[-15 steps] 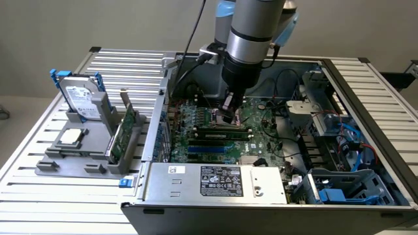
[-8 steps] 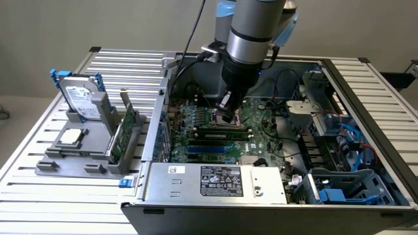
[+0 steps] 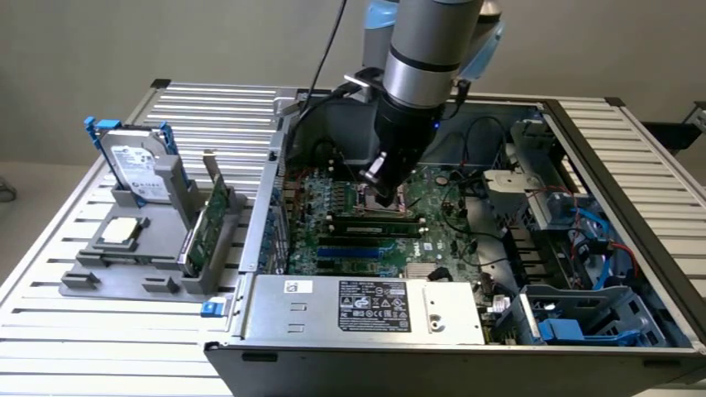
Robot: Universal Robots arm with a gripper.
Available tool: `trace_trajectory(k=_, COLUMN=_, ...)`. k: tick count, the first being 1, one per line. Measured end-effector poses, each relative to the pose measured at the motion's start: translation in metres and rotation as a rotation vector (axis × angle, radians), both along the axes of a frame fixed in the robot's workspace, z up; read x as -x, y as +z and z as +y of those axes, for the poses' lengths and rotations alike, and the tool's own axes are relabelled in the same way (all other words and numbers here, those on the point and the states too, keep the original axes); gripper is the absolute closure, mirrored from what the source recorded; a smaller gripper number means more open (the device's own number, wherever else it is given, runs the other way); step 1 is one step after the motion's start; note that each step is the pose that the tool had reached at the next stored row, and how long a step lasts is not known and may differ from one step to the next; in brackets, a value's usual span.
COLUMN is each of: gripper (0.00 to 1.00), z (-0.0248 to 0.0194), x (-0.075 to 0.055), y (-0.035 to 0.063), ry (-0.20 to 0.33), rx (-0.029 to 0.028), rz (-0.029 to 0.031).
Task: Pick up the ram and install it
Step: 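Press down the ram until it locks into place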
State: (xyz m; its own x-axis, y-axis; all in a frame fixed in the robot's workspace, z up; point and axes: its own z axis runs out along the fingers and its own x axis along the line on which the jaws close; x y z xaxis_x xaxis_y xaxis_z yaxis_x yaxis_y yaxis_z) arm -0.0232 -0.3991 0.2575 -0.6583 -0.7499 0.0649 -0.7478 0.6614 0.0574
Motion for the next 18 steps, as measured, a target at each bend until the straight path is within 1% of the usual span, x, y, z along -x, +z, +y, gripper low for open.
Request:
trace_trajectory(k=4, gripper=0.89, z=0.0, x=0.0, y=0.0, ry=-0.061, rx=0.0001, rz=0.0)
trace_trajectory(k=7, gripper=0.89, z=0.0, x=0.0, y=0.0001, ry=-0.103, rx=0.0001, rz=-0.0014)
trace_trajectory(k=10, gripper=0.89, z=0.0, x=0.0, y=0.0, ry=-0.139, rx=-0.0003, rz=-0.0055)
trace_trajectory(k=15, gripper=0.89, z=0.0, x=0.0, y=0.0, ry=-0.196, rx=-0.0009, rz=-0.0169)
trace_trajectory(k=18, gripper=0.89, z=0.0, x=0.0, y=0.0, ry=-0.237, rx=-0.0007, rz=-0.0193)
